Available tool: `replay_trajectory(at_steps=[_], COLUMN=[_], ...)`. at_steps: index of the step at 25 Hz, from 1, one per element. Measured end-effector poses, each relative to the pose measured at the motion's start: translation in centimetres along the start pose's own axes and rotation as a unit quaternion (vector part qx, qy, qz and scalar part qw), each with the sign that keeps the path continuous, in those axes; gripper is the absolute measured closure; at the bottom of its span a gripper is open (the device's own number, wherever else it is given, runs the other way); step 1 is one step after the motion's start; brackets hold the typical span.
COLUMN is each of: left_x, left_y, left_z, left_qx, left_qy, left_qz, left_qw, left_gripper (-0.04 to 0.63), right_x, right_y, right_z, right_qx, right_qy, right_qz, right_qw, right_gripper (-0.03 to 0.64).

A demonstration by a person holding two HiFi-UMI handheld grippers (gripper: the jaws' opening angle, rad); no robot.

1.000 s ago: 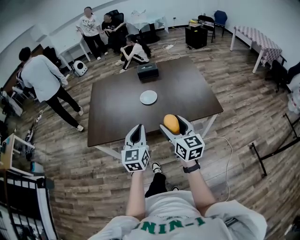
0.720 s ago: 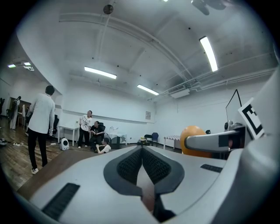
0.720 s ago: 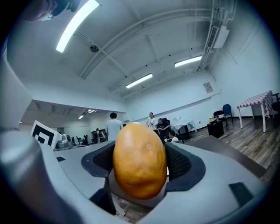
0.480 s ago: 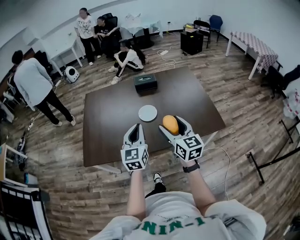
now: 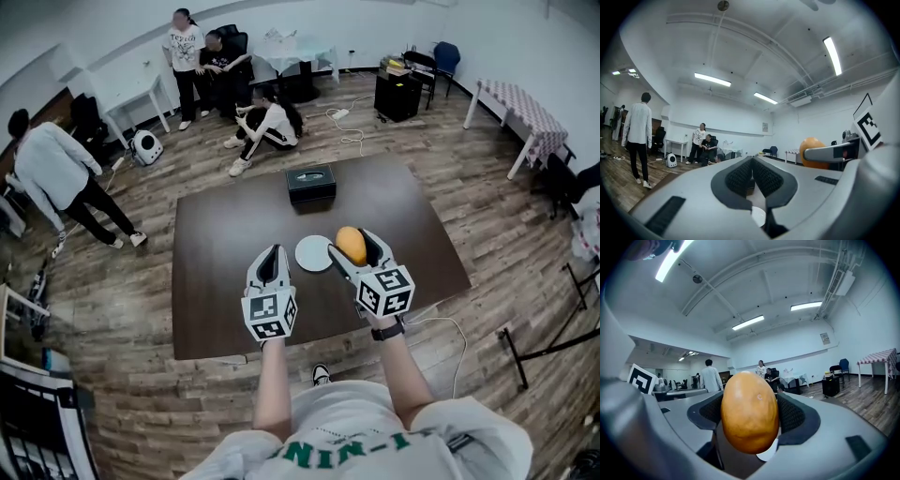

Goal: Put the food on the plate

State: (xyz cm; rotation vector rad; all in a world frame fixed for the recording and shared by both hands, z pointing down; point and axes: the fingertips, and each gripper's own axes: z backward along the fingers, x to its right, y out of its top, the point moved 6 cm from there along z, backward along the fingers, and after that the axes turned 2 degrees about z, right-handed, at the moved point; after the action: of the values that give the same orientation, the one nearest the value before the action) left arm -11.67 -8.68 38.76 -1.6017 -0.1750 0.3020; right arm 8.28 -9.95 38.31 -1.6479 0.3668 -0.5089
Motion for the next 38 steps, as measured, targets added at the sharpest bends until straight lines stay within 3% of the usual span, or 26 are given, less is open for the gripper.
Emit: replay_trajectory(at_steps=[10, 23, 38], left_x=[-3.9, -5.1, -8.6], left_y=[-1.6, -4.2, -10.5], left_z=[-5.4, -13.6, -19.2], left_qx=[-0.013, -0.049, -0.117], left_qy=[-0.013, -0.021, -0.004], left_qz=[-0.003, 0.0, 0.03], left_qw=[0.9998, 0.9986, 0.9927], left_gripper=[0.58, 0.58, 0.58], right_x=[2.3, 5.3, 8.1], right_y=[-1.4, -4.7, -11.2], right_z=[-6.6, -14.5, -21.8], right_qx=[-0.027, -0.082, -0.163], right_qy=[-0.013, 0.023, 0.039], right_qz=[0.007, 0.004, -0.029], right_qw=[1.0, 0.996, 0.985], right_gripper=[0.269, 0.268, 0.268])
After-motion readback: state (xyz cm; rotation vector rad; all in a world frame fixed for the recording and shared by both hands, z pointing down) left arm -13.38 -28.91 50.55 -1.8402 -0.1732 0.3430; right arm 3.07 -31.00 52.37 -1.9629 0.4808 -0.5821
